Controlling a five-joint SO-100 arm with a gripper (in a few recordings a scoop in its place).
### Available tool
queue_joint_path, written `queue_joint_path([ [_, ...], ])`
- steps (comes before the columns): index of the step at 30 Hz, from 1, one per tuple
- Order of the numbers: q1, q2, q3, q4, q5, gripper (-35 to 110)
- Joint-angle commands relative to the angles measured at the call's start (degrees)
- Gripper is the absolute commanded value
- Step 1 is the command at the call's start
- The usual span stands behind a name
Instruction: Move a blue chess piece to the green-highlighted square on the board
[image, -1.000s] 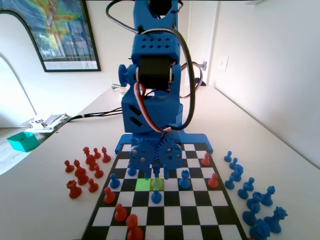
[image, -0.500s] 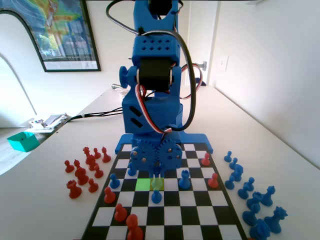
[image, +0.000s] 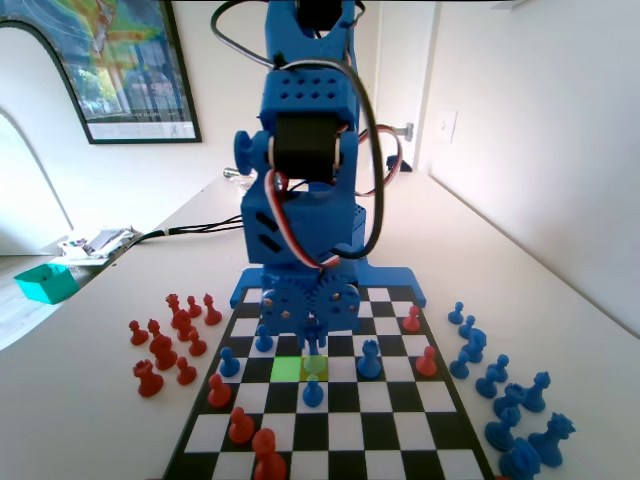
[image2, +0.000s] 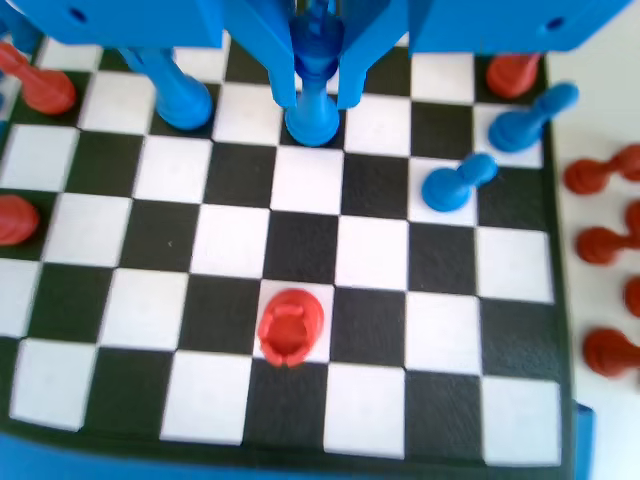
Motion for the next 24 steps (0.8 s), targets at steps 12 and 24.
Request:
queue_joint_path([
  [12,6.06,2.99,-7.38,5.45,-2.20,1],
  [24,7.47,-1.49,-7.29,2.99,-3.08,1],
])
